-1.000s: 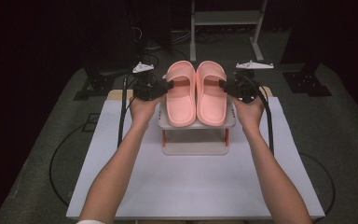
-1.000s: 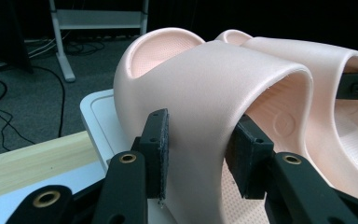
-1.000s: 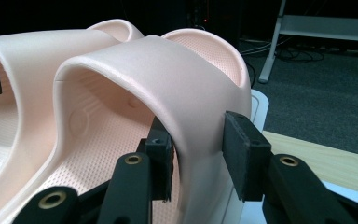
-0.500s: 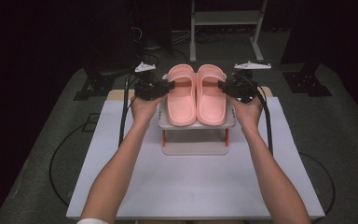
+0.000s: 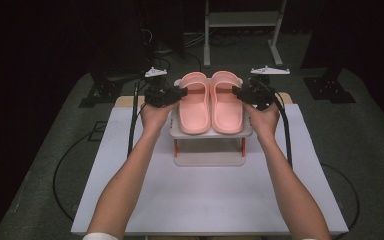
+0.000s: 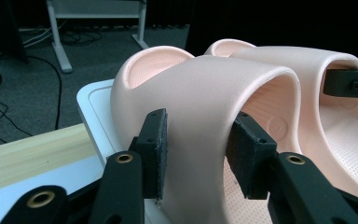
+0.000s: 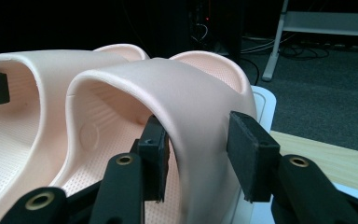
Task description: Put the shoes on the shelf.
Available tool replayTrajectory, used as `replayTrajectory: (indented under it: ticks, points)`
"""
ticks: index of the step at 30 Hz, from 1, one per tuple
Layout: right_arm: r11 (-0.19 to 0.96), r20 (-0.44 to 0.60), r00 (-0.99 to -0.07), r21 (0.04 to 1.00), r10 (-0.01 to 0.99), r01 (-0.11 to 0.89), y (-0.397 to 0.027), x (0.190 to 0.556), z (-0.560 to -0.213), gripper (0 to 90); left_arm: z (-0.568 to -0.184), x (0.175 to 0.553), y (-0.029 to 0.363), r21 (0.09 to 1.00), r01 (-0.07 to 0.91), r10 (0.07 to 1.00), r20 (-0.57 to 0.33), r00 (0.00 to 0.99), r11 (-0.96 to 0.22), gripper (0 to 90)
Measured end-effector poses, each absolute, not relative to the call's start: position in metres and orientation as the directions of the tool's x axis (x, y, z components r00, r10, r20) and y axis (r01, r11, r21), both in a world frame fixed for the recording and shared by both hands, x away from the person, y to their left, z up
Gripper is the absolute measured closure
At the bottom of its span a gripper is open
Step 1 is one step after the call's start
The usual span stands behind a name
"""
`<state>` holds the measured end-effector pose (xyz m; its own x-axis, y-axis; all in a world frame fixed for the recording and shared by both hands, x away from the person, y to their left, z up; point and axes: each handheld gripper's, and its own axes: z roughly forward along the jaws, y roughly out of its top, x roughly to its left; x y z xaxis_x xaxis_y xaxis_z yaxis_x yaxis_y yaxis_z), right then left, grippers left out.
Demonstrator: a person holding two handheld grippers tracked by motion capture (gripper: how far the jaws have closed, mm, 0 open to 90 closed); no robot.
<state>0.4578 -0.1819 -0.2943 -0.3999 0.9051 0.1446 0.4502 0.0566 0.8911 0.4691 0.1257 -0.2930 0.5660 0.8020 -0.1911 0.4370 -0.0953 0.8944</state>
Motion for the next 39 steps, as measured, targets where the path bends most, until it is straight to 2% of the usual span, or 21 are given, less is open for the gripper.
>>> replayTrajectory:
  ticks: [16, 39]
  points:
    - [0.033, 0.169, -0.396, 0.889, 0.903, 0.456, -0.191, 0.448, -0.294, 52.4, -0.288, 0.457, 0.131, 0.906, 0.413, 0.806, -0.175, 0.566, -0.093, 53.1]
    - [0.034, 0.184, -0.437, 0.895, 0.881, 0.446, -0.203, 0.42, -0.298, 51.1, -0.294, 0.431, 0.132, 0.917, 0.388, 0.781, -0.174, 0.599, -0.093, 51.9]
